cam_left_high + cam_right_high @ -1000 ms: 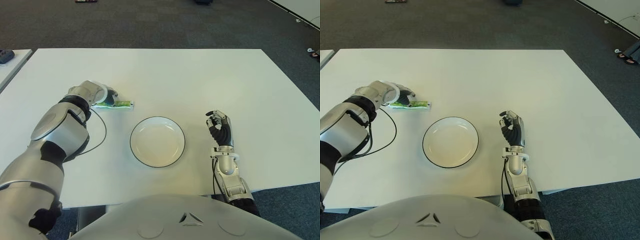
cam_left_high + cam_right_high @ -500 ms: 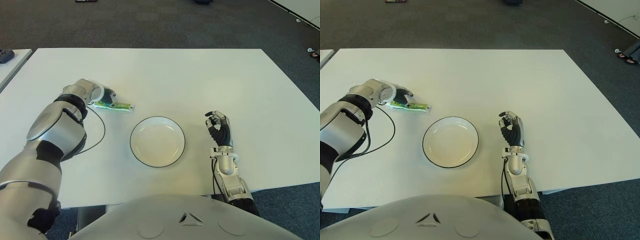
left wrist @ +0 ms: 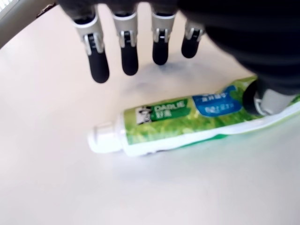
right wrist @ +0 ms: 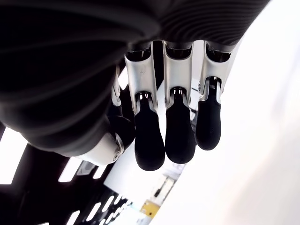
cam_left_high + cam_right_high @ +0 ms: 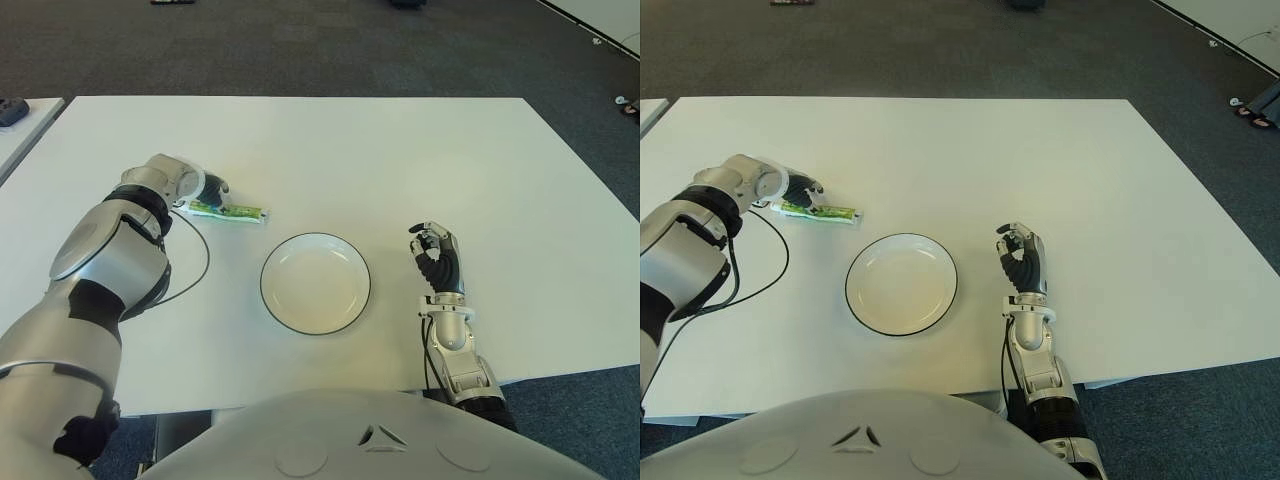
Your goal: Put the toothpaste on the table into the plate.
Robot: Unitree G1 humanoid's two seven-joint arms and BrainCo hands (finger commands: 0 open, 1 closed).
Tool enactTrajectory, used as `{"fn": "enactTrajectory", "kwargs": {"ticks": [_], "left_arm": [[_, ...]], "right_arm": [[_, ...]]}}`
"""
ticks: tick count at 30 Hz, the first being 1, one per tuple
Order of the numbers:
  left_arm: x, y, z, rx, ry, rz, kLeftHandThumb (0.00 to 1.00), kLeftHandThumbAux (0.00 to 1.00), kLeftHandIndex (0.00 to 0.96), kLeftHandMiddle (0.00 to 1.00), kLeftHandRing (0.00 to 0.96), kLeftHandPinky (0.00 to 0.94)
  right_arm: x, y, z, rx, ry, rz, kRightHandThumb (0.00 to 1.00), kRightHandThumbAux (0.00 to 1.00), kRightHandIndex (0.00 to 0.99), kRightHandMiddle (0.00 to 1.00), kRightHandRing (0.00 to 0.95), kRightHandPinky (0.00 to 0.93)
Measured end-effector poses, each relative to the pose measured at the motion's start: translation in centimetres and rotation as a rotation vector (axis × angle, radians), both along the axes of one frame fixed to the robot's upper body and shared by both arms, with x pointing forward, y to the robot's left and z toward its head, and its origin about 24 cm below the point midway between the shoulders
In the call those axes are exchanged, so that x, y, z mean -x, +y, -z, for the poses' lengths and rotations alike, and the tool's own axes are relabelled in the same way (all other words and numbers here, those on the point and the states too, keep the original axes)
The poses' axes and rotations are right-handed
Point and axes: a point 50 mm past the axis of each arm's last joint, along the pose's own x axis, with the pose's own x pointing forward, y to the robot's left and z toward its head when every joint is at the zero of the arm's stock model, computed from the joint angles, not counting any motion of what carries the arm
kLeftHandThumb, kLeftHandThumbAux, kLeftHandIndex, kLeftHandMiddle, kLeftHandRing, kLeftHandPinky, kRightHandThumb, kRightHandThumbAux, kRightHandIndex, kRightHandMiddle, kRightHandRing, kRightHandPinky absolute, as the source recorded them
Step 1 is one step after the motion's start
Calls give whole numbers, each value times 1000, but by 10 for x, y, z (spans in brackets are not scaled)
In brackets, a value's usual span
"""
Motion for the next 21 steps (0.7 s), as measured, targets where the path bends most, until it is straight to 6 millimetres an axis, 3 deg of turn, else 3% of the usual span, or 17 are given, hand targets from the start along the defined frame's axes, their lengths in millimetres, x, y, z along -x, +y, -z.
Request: {"fn": "enactTrajectory", "kwargs": {"ticks": [8,21], "left_arm": [[1,1,1,-2,1,-6,375,313,51,95,127,174],[4,-3,7,5,24,37,426,287,24,82,107,180]], "right_arm": [[1,0,-1,1,-6,-2,699,733,431,708,680,531],[4,1,-4,1,-12,-6,700,733,431,714,685,545]]}}
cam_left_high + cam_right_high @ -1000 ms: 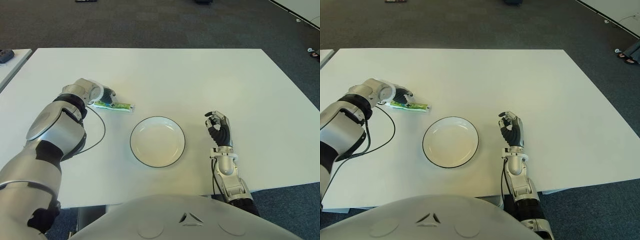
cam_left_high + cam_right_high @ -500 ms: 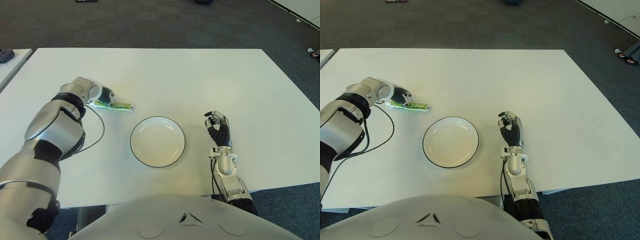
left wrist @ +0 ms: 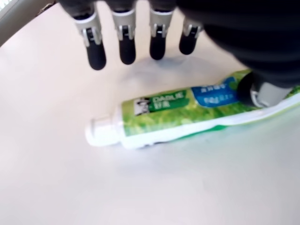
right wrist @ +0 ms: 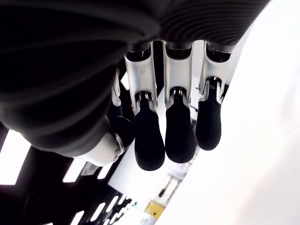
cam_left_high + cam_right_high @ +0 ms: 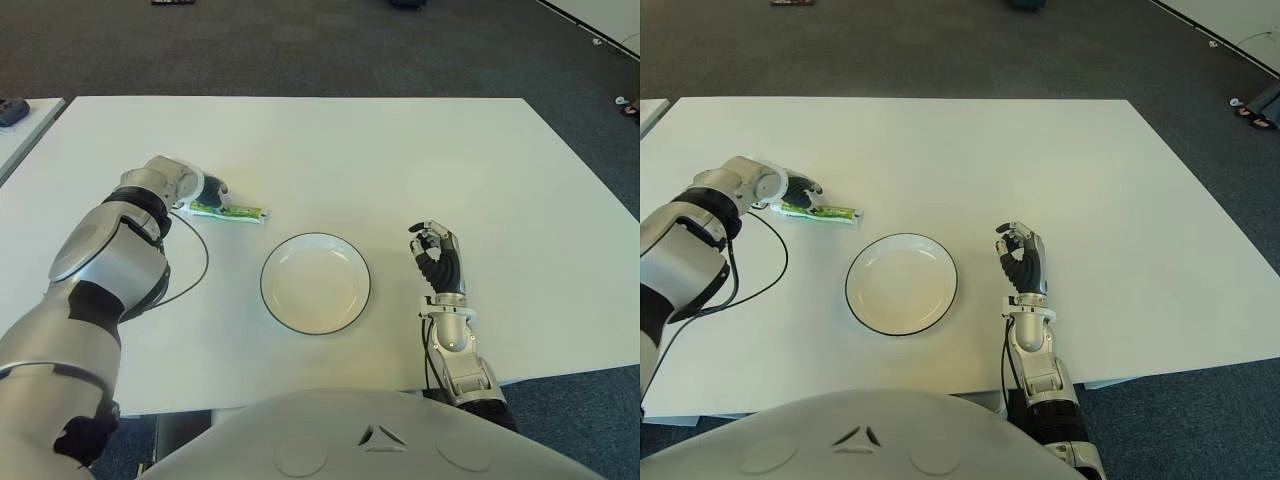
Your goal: Put the toothpaste on the table into the plate.
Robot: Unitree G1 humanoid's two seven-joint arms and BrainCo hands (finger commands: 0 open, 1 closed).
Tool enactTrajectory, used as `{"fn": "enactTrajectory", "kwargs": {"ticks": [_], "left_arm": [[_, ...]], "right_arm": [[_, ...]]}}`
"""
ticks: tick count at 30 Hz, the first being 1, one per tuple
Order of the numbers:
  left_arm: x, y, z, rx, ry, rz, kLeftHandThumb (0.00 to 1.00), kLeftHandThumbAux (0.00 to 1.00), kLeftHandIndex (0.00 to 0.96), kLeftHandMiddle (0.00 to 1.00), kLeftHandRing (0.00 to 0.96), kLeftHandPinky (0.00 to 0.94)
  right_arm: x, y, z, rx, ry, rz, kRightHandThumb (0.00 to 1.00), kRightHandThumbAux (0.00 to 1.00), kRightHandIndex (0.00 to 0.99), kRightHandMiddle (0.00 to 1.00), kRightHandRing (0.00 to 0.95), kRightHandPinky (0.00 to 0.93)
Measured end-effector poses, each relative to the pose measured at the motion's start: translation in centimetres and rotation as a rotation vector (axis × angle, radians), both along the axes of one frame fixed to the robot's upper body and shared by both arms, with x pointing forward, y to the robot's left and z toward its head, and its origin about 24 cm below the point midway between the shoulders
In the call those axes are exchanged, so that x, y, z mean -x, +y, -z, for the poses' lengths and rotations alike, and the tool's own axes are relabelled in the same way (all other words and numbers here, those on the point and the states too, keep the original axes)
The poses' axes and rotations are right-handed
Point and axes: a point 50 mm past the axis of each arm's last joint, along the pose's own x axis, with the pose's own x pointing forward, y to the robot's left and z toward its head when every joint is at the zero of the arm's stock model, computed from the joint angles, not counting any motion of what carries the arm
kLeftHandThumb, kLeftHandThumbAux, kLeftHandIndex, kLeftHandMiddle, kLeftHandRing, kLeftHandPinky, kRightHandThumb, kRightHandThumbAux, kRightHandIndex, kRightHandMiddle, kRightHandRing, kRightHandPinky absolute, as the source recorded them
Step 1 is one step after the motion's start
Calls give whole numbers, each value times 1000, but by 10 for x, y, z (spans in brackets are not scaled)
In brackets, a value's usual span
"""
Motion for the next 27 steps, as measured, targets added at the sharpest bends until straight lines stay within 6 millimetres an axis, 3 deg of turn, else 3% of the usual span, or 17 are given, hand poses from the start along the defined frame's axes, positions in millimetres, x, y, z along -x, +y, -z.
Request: {"fn": "enactTrajectory", "kwargs": {"ticks": [13,22,27], "left_arm": [[6,4,0,-41,50,92,521,312,0,60,135,285],[12,3,15,-128,17,168,555,339,1,59,76,220],[14,1,23,-192,-21,221,581,346,76,78,67,208]], "right_arm": [[3,0,2,1,12,11,702,731,431,719,701,587],[5,0,3,-1,14,14,701,730,431,712,696,579],[6,0,3,-1,18,15,701,730,431,706,692,585]]}}
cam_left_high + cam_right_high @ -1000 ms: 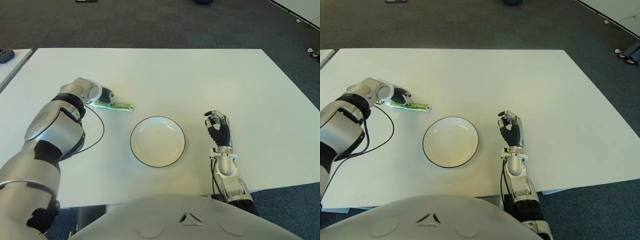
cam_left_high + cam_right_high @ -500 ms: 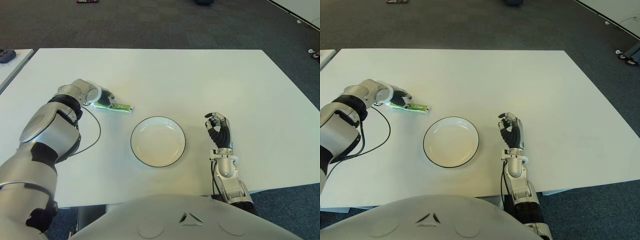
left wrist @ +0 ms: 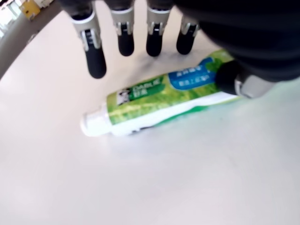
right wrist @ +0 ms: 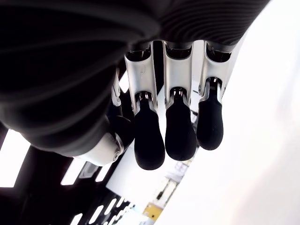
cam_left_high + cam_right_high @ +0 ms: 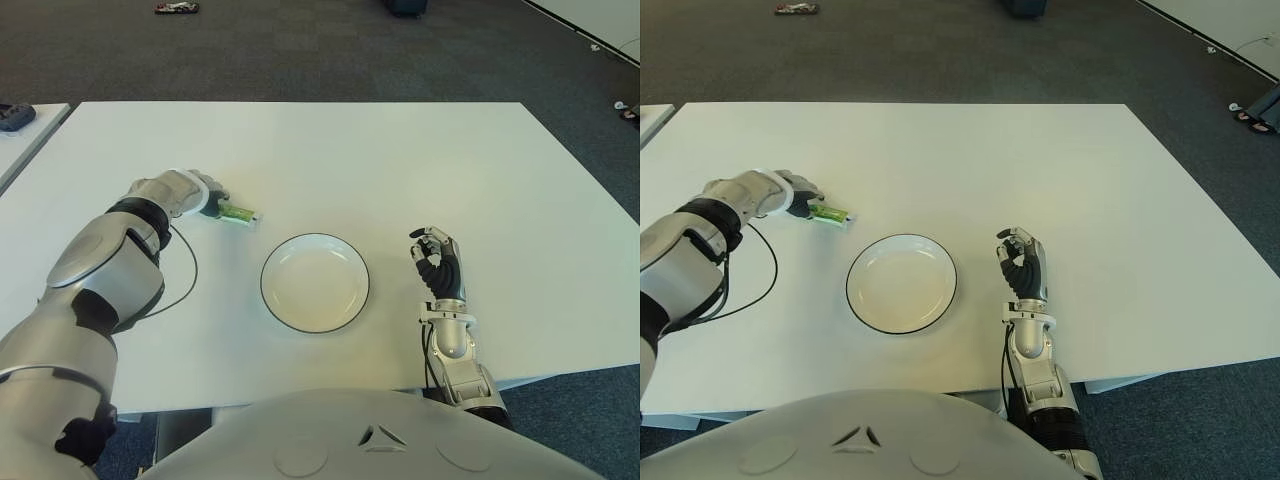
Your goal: Put the toothpaste on the table into the plate.
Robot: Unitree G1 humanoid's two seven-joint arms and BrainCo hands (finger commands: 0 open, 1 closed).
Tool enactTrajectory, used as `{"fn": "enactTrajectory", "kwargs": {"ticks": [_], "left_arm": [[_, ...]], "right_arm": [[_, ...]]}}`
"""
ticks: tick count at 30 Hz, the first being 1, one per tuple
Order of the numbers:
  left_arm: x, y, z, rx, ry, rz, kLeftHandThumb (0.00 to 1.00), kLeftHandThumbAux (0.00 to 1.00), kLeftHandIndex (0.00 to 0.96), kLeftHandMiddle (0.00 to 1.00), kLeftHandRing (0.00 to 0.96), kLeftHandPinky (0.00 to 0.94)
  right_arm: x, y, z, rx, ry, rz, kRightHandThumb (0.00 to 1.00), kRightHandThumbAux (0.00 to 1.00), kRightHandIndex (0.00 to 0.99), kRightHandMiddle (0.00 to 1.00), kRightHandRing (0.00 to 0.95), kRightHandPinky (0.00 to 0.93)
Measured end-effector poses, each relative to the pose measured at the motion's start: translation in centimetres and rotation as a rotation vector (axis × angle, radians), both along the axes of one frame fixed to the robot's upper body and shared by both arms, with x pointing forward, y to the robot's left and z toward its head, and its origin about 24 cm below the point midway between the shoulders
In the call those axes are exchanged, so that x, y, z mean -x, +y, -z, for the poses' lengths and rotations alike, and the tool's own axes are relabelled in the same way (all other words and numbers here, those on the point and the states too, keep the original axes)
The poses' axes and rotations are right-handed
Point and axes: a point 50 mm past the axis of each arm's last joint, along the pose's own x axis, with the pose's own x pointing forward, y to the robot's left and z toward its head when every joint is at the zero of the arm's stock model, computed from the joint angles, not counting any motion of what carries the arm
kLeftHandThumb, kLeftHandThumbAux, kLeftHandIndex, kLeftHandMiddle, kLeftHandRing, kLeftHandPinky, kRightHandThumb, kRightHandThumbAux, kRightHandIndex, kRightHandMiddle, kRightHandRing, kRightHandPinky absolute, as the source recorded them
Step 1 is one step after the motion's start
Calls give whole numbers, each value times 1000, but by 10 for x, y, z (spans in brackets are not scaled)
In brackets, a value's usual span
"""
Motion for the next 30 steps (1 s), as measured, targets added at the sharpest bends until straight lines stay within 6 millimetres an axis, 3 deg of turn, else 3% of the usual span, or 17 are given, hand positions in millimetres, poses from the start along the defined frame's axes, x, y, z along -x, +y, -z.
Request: {"fn": "enactTrajectory", "kwargs": {"ticks": [9,30], "left_arm": [[-1,-4,3,-34,-40,42,621,353,195,98,74,186],[-2,-13,8,-70,-124,133,644,389,359,118,99,183]], "right_arm": [[2,-2,1,13,-1,15,703,729,431,706,695,621],[7,-4,1,28,19,31,701,731,431,655,633,504]]}}
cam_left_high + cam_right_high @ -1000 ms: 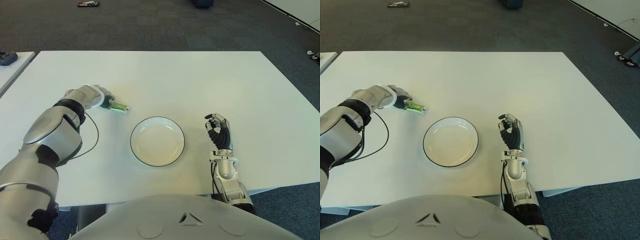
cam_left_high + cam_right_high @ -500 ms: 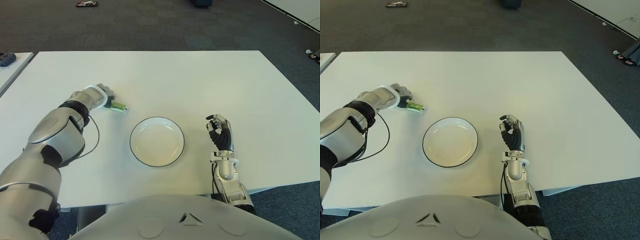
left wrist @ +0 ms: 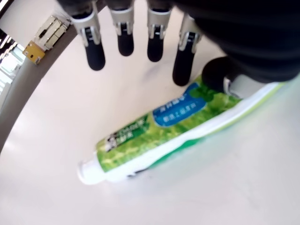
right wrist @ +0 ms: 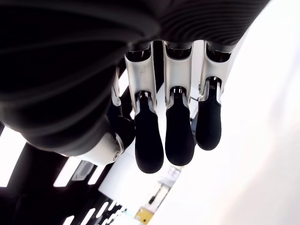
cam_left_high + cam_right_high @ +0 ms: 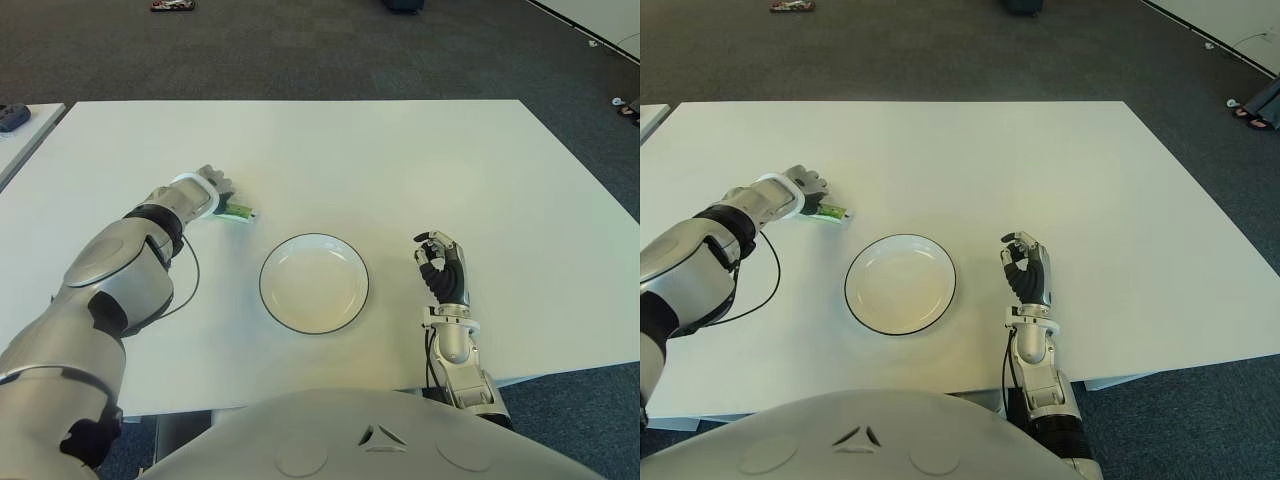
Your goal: Put the toothpaste on the table into the plate.
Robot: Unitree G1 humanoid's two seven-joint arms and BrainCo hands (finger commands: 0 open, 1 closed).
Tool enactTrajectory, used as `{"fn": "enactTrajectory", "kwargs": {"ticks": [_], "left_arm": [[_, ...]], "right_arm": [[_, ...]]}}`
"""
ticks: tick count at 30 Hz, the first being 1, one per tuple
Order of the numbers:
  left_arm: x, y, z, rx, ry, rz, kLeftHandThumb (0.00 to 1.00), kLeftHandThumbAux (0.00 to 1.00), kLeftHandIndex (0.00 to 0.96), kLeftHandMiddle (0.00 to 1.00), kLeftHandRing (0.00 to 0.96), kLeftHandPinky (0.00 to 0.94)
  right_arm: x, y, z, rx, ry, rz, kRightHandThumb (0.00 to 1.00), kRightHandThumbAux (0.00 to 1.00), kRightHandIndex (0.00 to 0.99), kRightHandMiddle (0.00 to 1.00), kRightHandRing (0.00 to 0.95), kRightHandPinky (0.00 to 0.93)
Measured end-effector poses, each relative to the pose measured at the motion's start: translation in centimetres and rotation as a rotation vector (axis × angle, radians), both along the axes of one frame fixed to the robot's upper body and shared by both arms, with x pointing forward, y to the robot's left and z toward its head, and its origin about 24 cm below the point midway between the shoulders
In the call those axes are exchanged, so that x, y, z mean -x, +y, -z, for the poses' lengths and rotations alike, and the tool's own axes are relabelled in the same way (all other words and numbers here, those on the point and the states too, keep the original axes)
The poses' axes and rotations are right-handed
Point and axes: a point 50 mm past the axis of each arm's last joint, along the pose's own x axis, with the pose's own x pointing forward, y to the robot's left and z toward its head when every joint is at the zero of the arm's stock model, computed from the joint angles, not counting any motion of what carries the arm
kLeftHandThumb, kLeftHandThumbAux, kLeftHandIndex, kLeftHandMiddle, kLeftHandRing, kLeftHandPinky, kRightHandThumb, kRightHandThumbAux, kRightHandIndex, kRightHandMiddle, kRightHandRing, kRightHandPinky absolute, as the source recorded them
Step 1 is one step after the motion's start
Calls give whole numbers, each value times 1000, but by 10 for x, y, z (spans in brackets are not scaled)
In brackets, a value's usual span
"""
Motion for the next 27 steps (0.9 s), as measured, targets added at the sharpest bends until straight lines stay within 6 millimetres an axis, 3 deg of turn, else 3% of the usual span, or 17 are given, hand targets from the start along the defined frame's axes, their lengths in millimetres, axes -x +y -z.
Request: {"fn": "enactTrajectory", "kwargs": {"ticks": [4,9,11,12,14,16,18,20,21,24,26,27], "left_arm": [[2,-2,4,-29,-10,33,664,418,397,122,103,178],[4,-1,7,-42,-35,58,688,446,425,124,105,175],[5,-1,7,-35,-43,63,749,584,430,330,356,394],[5,-3,6,-12,-47,60,782,615,431,384,428,455],[7,-3,5,20,-46,48,746,663,420,324,324,351],[7,-4,6,46,-49,35,731,685,420,344,342,388],[7,-3,5,83,-51,-7,786,677,438,391,420,467],[8,-2,5,107,-47,-51,751,692,421,294,326,315],[8,-1,6,108,-45,-60,746,694,419,280,312,294],[7,-1,5,118,-44,-83,728,699,420,342,365,354],[5,-3,3,136,-33,-114,723,692,426,372,362,353],[5,-4,3,143,-24,-128,694,584,337,315,309,315]], "right_arm": [[0,0,1,1,6,2,702,730,431,657,636,544],[0,0,1,1,6,2,702,730,432,656,634,527],[0,-1,1,2,6,2,703,730,432,659,640,541],[0,-1,1,2,6,1,703,730,432,661,642,547],[1,-1,1,3,7,2,702,731,431,659,639,535],[1,-2,1,5,8,2,701,731,431,657,636,526],[0,-2,0,5,6,1,700,731,431,655,636,524],[0,-1,0,4,6,1,700,731,431,655,637,525],[0,-1,0,4,6,1,700,731,431,655,637,525],[0,-1,0,4,6,1,701,731,431,652,634,516],[1,-2,1,6,9,2,701,731,431,646,626,505],[2,-3,1,7,10,2,701,731,431,643,623,497]]}}
